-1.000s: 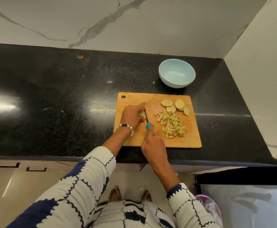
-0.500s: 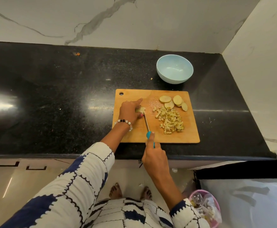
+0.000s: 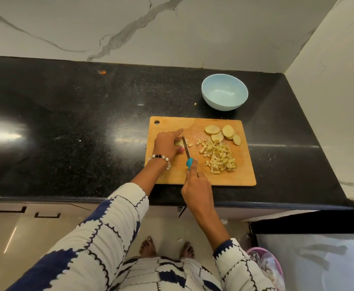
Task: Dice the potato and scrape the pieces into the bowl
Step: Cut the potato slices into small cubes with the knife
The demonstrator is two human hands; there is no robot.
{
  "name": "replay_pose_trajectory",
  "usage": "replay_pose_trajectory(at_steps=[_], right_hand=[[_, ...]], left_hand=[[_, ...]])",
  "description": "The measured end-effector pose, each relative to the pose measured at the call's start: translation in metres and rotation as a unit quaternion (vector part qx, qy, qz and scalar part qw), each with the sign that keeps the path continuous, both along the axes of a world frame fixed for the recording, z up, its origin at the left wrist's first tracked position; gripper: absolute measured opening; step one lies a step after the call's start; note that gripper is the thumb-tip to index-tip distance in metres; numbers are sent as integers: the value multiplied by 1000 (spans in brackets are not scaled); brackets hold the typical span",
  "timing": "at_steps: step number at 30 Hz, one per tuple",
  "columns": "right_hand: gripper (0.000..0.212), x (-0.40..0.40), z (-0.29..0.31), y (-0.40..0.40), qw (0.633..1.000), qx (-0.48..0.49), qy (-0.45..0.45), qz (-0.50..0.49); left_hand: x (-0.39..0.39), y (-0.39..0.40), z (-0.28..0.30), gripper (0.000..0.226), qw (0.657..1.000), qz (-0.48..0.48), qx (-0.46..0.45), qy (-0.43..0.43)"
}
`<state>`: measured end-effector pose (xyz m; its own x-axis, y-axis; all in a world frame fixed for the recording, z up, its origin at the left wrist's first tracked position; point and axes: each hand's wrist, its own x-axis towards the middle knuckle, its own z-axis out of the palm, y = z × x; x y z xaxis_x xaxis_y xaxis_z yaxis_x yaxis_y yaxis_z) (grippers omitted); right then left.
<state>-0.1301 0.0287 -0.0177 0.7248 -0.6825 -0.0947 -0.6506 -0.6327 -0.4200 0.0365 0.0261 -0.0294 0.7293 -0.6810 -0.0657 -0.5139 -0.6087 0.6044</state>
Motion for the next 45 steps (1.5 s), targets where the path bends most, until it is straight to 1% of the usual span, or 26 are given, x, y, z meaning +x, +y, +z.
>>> replay_pose_trajectory(at_steps=[4,7,9,13,15,20,25,28,32,34,36,38,39,42,45], right_hand=[[56,-17,-2,-1,999,22,0,-47],[55,-27,-2,-1,997,13,-11,-74],[54,-26,1,1,997,10,-30,-69],[54,-13,6,6,999,10,-50,-17],[54,-6,6,7,999,2,-36,2],[54,2,5,1,1000,-2,-2,6],[58,8,7,2,998,-21,55,27],[61,20,5,1,996,-38,74,32],[67,9,7,5,994,-10,101,47],[70,-10,6,14,993,-38,96,52],[77,-27,1,24,988,-76,118,61],[76,-32,-5,28,990,-99,89,52],[73,-30,-3,26,991,-75,93,62],[63,-18,3,15,996,-18,70,59],[62,-16,3,11,999,4,45,-1]], left_hand=[[0,1,0,71,1000,6,-6,10],[0,1,-1,71,1000,11,-6,13],[2,1,-1,70,1000,8,-1,14],[3,1,2,68,1000,-7,23,-1],[4,2,3,67,999,-17,42,-15],[4,3,4,69,996,-37,69,-50],[4,3,2,66,999,-12,37,-33],[5,3,4,66,1000,-7,23,-20],[3,3,3,66,1000,1,14,-14],[3,3,3,66,1000,5,12,-12],[3,3,3,66,1000,6,15,-15],[4,2,5,67,1000,2,25,-15],[4,2,5,68,1000,2,28,-11],[6,0,6,70,999,6,30,10],[7,-1,6,71,999,9,30,15]])
